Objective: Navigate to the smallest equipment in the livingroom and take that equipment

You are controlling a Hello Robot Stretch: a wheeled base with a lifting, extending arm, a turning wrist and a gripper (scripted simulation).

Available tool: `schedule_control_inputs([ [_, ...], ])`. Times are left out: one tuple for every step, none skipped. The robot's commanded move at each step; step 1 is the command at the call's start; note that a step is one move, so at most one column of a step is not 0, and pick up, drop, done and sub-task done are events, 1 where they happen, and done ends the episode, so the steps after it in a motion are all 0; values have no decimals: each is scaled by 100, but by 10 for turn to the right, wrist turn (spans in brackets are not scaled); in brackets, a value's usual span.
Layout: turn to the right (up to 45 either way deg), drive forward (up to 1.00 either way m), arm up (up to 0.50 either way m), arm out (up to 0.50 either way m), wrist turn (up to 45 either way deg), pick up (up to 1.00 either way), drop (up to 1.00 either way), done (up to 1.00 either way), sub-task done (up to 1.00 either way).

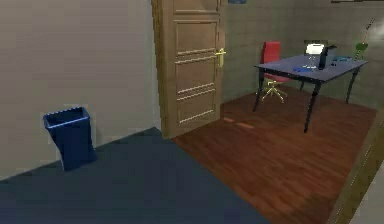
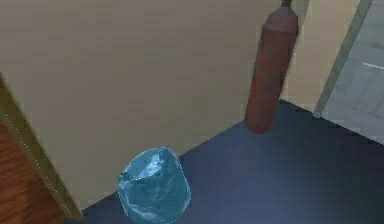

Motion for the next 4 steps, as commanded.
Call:
schedule_control_inputs([
  [120, 0, 0, 0, 0, 0, 0, 0, 0],
  [0, 100, 0, 0, 0, 0, 0, 0, 0],
  [150, 0, 0, 0, 0, 0, 0, 0, 0],
  [0, 10, 0, 0, 0, 0, 0, 0, 0],
])
